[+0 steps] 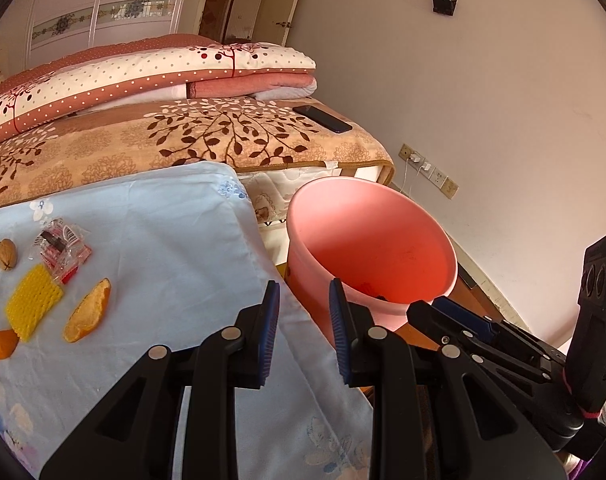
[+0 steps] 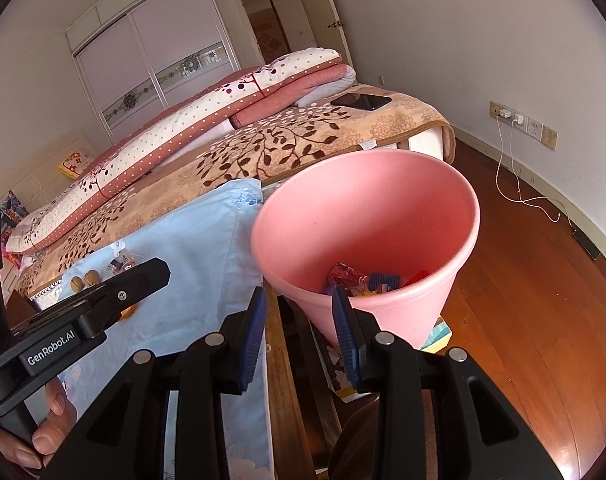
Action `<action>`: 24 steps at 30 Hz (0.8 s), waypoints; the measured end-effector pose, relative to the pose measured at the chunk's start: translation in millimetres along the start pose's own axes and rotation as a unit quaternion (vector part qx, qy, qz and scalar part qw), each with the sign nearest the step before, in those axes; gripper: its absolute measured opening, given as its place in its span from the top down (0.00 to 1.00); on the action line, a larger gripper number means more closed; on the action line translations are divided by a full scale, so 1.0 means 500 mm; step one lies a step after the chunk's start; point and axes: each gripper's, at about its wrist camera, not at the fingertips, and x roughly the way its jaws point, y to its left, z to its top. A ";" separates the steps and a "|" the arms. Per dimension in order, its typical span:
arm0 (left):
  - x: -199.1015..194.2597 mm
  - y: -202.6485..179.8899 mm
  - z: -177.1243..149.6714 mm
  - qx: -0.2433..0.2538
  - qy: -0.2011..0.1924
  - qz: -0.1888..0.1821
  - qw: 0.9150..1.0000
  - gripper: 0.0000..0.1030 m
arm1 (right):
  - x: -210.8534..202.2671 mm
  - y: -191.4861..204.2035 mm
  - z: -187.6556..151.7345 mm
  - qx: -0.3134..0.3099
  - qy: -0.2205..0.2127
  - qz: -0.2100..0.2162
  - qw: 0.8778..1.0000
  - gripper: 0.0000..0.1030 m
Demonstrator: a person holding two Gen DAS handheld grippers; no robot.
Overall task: Collect trash
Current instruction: 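Move both grippers back over the cloth toward the orange peels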
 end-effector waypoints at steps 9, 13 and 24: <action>-0.055 0.044 -0.032 -0.004 -0.016 0.029 0.999 0.75 | -0.010 0.077 -0.057 -0.025 0.015 0.022 0.999 0.68; -0.081 0.063 -0.051 -0.003 -0.022 0.042 0.999 0.75 | -0.017 0.108 -0.081 -0.044 0.021 0.034 0.998 0.68; -0.131 0.110 -0.096 -0.020 -0.030 0.061 0.997 0.75 | -0.026 0.157 -0.097 -0.069 0.030 0.041 0.996 0.61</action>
